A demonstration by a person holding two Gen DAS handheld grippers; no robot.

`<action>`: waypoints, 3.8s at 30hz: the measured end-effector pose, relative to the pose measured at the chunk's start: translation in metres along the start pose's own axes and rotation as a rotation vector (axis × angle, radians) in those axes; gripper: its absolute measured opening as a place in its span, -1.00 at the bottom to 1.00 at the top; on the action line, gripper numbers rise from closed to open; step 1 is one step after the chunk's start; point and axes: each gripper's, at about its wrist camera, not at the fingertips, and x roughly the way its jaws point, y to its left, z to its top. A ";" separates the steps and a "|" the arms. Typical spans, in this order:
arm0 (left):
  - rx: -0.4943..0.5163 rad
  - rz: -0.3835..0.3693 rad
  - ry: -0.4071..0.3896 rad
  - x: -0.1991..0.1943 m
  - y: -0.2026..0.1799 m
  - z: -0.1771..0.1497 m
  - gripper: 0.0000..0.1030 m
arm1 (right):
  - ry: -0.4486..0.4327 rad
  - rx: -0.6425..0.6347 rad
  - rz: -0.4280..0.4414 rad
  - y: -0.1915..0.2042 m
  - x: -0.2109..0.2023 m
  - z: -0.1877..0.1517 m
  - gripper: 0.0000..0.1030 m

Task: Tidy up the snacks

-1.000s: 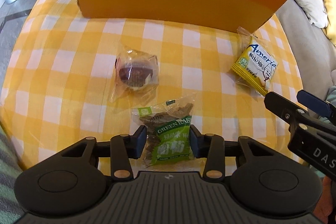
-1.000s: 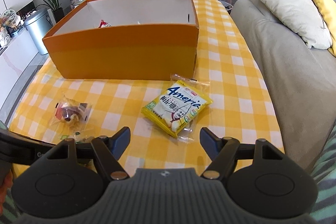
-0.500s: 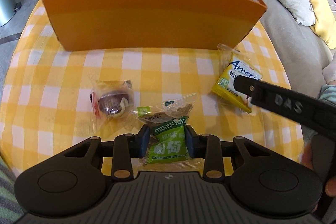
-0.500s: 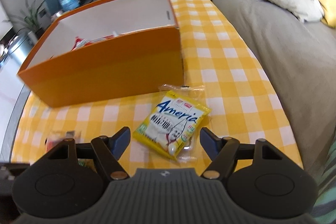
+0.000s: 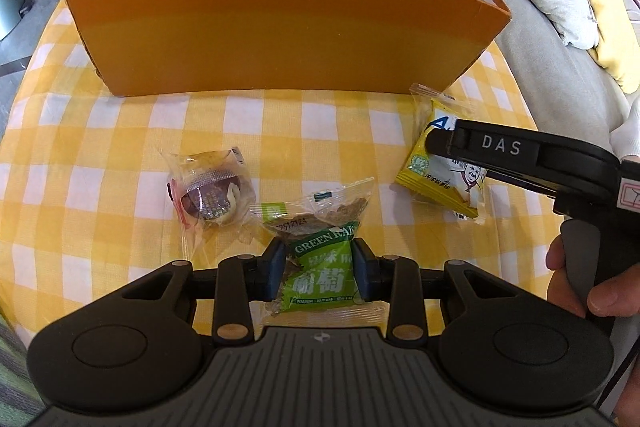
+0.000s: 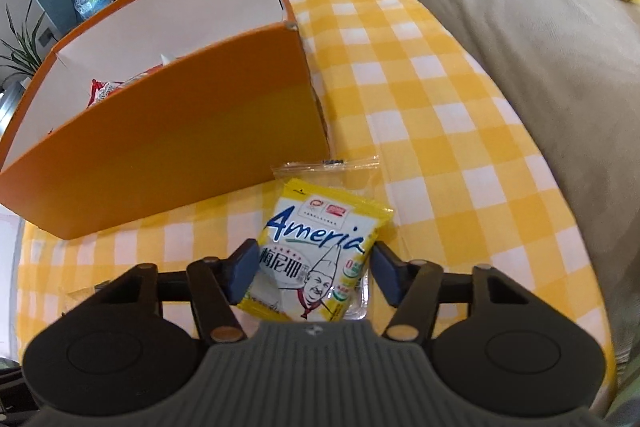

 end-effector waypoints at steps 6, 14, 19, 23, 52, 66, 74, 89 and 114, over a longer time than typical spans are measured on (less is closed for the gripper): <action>-0.015 0.001 0.006 -0.001 0.003 -0.003 -0.24 | -0.004 -0.037 0.020 0.001 -0.004 -0.004 -0.17; -0.034 0.008 0.005 -0.004 0.010 -0.009 -0.24 | -0.013 -0.136 0.054 0.009 -0.019 -0.018 -0.42; -0.047 0.010 -0.003 -0.008 0.014 -0.012 -0.24 | -0.021 -0.142 0.020 0.002 -0.029 -0.021 -0.57; -0.046 0.003 -0.008 -0.009 0.014 -0.013 -0.24 | -0.011 -0.110 0.033 -0.007 -0.037 -0.021 -0.72; -0.085 -0.021 -0.019 -0.009 0.027 -0.013 -0.24 | 0.007 0.014 -0.109 0.034 -0.013 -0.019 -0.01; -0.083 -0.024 -0.041 -0.020 0.025 -0.018 -0.28 | 0.022 -0.017 0.022 0.023 -0.036 -0.026 -1.00; -0.102 -0.048 -0.010 -0.019 0.028 -0.027 -0.31 | 0.093 -0.007 0.165 0.014 -0.046 -0.040 -1.00; -0.089 -0.064 0.020 -0.009 0.026 -0.036 -0.34 | 0.195 0.087 0.340 0.005 -0.040 -0.052 -0.84; -0.104 -0.013 0.036 -0.015 0.037 -0.038 -0.35 | 0.186 -0.302 0.182 0.034 -0.041 -0.077 0.03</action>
